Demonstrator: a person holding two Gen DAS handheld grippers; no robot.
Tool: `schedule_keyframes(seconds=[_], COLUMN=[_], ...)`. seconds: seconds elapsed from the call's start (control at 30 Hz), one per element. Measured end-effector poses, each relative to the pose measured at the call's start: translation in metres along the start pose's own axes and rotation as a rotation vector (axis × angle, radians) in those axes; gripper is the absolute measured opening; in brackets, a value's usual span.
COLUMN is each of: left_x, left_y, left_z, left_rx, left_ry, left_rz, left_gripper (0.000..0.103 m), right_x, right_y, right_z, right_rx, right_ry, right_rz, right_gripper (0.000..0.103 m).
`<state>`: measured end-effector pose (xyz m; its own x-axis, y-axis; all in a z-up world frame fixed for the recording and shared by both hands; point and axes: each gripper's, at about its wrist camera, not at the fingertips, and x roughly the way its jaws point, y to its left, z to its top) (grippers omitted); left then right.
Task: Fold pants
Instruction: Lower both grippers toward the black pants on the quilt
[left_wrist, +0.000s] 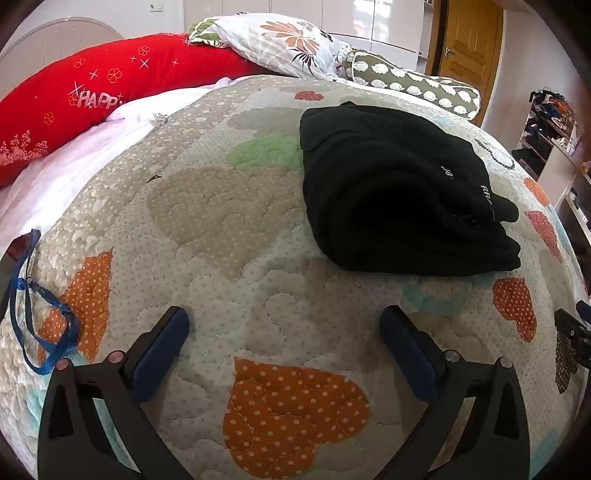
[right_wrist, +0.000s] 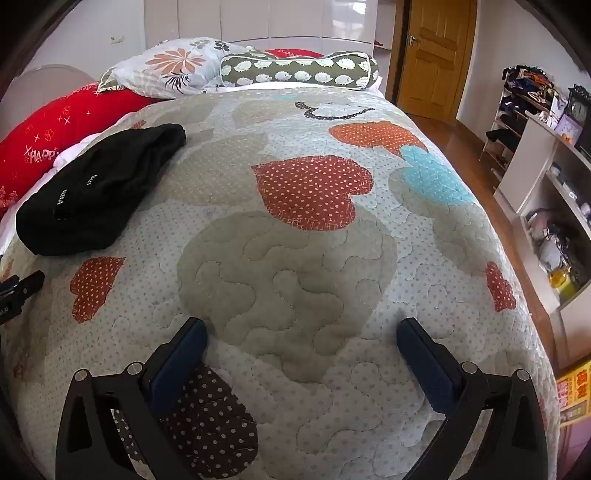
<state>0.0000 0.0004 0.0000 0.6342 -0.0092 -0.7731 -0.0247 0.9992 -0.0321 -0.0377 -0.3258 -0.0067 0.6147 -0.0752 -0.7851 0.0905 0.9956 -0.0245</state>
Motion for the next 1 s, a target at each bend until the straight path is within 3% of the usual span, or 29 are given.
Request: schedule_keyframes(seconds=[1.0], left_x=[0.0], left_y=[-0.0003], left_z=[0.0], left_rx=[0.004], left_ry=[0.0], left_rz=[0.005], left_gripper=[0.103], right_x=[0.0006], right_y=[-0.0008], right_z=[0.0018], right_rx=[-0.002], right_ry=[0.0], right_rz=[-0.003], right_gripper=[0.103])
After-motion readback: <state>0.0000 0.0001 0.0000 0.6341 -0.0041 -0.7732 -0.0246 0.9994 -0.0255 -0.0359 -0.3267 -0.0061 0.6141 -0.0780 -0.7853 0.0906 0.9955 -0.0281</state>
